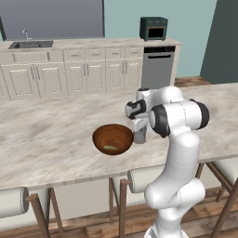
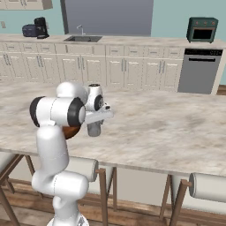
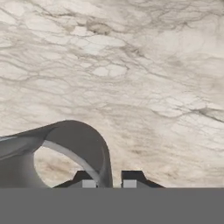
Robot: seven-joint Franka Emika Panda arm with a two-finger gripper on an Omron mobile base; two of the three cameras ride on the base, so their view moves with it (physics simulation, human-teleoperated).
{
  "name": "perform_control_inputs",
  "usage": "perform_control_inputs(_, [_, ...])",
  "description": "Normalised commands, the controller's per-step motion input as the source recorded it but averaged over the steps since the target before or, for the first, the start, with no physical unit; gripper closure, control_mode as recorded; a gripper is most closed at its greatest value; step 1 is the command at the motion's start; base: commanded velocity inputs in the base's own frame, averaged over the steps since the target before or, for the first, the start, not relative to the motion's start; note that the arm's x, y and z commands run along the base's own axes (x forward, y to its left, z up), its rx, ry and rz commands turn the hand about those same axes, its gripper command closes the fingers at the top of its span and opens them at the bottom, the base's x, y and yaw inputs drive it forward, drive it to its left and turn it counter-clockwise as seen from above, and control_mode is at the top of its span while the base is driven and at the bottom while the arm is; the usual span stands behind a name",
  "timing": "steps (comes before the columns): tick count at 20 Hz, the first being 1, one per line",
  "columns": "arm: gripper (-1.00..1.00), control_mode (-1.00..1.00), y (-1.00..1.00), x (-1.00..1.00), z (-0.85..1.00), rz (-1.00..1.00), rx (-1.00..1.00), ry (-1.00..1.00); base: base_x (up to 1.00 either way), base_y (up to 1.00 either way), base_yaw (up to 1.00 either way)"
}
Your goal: There is a bowl on the dining counter. Grab a lemon wedge from the fridge and place it in the bowl. Then get the liquor bottle and glass cup from the cabinet and place them next to the bowl.
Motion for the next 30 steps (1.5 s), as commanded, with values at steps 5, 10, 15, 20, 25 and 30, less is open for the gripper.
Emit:
perform_control_inputs(5, [-1.0, -1.0, 0.0, 0.0, -0.01, 0.0, -0.01, -0.09, 0.0, 0.0, 0.0])
perform_control_inputs(10, [-1.0, -1.0, 0.0, 0.0, 0.05, 0.0, 0.0, 0.0, 0.0, 0.0, 0.0])
perform_control_inputs(15, [-1.0, -1.0, -0.03, -0.1, 0.57, 0.0, 0.03, 0.0, 0.0, 0.0, 0.0])
perform_control_inputs(20, [-1.0, -1.0, 0.0, -0.52, 1.0, 0.0, 0.16, 0.0, 0.0, 0.0, 0.0])
perform_control_inputs(25, [-1.0, -1.0, 0.0, -0.89, 1.0, 0.0, 0.13, 0.0, 0.0, 0.0, 0.0])
perform_control_inputs(30, [-1.0, -1.0, 0.06, -1.0, 1.0, 0.0, 0.04, 0.0, 0.0, 0.0, 0.0])
